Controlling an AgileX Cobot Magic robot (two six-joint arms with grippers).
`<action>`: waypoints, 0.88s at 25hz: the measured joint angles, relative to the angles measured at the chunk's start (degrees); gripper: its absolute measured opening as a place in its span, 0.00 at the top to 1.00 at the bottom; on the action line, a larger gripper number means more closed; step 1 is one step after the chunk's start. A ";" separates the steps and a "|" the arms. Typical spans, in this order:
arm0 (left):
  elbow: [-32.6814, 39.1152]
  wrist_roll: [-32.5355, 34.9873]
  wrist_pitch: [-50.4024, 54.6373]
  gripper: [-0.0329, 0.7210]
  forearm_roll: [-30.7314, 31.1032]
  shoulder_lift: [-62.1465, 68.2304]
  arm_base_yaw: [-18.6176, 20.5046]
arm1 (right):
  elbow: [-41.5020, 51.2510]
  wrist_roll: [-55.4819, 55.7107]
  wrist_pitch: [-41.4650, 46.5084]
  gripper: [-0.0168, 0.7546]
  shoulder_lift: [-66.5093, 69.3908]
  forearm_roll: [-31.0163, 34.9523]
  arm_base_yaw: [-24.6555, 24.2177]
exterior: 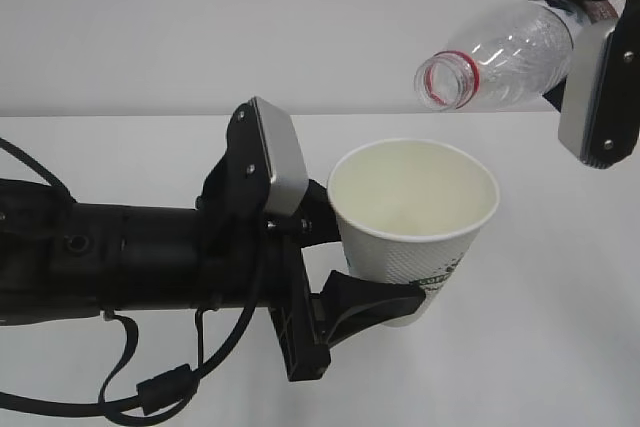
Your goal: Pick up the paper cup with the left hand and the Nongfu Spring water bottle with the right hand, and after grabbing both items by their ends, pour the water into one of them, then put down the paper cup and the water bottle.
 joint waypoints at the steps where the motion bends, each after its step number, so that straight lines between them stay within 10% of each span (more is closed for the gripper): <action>1: 0.00 0.00 0.00 0.28 0.00 0.00 0.00 | -0.13 -0.03 0.00 0.30 0.00 0.00 0.00; 22: 0.00 0.00 0.00 0.28 0.00 0.00 0.00 | -0.77 -1.18 0.00 0.30 0.00 0.00 0.00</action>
